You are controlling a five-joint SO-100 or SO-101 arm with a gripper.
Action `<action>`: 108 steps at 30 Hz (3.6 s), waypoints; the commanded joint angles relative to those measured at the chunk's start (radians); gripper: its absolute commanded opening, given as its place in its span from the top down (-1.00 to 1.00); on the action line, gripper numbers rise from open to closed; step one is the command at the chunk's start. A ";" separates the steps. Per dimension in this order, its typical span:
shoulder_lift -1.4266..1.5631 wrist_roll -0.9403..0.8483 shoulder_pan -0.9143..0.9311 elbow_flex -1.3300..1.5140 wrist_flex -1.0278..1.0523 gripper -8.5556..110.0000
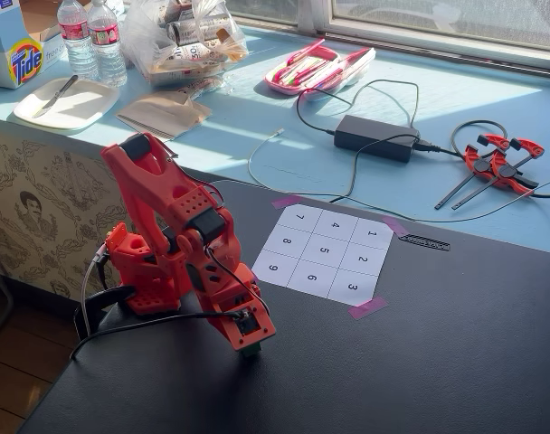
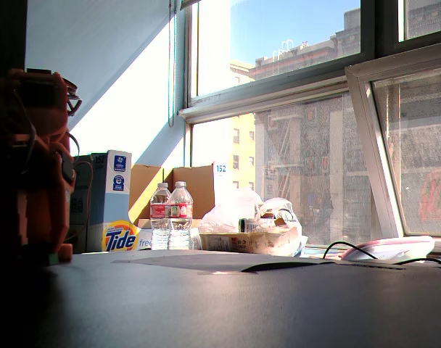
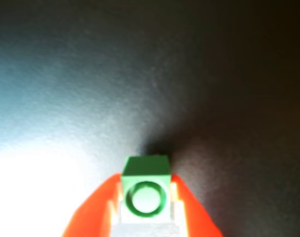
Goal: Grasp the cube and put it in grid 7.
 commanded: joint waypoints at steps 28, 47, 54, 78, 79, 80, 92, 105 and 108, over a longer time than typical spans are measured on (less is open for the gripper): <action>-0.107 0.387 -1.365 -0.658 0.262 0.85; -0.532 0.380 -1.483 -0.577 -0.103 0.85; -0.611 0.348 -1.470 -0.566 -0.186 0.84; -0.680 0.342 -1.396 -0.637 -0.149 0.63; -0.676 0.342 -1.396 -0.638 -0.140 0.62; -0.673 0.345 -1.393 -0.640 -0.137 0.61; -0.606 0.474 -1.385 -0.699 -0.069 0.47; -0.241 0.499 -1.203 -0.729 0.132 0.46; -0.117 0.548 -1.091 -0.718 0.158 0.46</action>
